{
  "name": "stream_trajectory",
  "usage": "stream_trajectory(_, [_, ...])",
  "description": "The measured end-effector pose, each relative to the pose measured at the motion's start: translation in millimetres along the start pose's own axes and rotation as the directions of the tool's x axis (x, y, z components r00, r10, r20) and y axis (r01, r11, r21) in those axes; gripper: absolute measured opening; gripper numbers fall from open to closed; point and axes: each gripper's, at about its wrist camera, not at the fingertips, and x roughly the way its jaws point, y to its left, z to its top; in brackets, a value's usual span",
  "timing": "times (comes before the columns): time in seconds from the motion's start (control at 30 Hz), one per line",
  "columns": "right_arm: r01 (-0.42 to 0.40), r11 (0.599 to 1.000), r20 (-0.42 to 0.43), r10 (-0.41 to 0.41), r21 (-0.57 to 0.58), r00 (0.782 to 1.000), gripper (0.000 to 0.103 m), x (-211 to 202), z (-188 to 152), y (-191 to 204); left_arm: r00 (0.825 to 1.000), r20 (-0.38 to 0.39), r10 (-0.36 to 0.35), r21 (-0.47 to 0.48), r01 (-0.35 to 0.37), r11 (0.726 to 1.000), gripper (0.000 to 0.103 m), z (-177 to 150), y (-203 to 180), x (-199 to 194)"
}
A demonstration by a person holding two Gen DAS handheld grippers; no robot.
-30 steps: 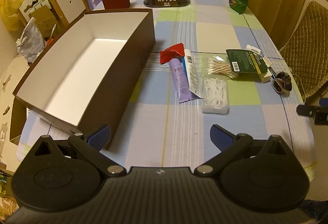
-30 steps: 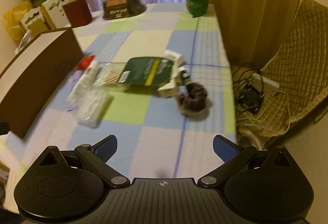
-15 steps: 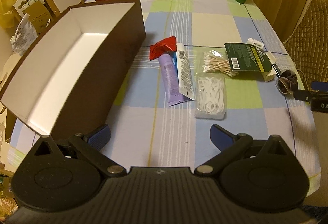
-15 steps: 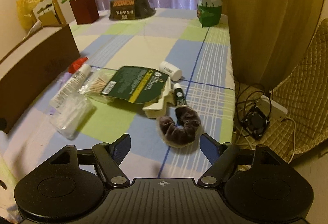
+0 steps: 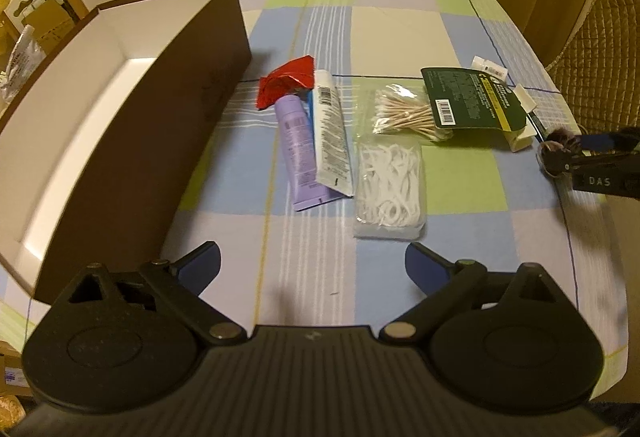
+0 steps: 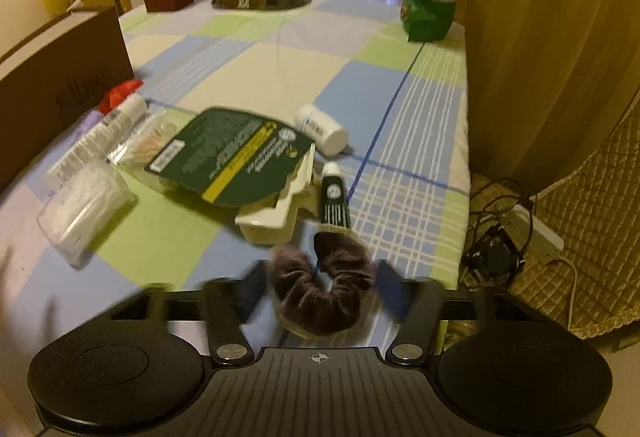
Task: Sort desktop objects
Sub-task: 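Reach the right gripper to the brown scrunchie and close on it, then grasp the clear floss-pick box with the left gripper while the right gripper holds the scrunchie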
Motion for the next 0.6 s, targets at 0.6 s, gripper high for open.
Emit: stream_trajectory(0.6, [-0.087,0.99,-0.038,0.092,0.106,0.995,0.027,-41,-28,-20,0.995,0.01,-0.102,0.043,0.101,0.994,0.072,27,-39,59])
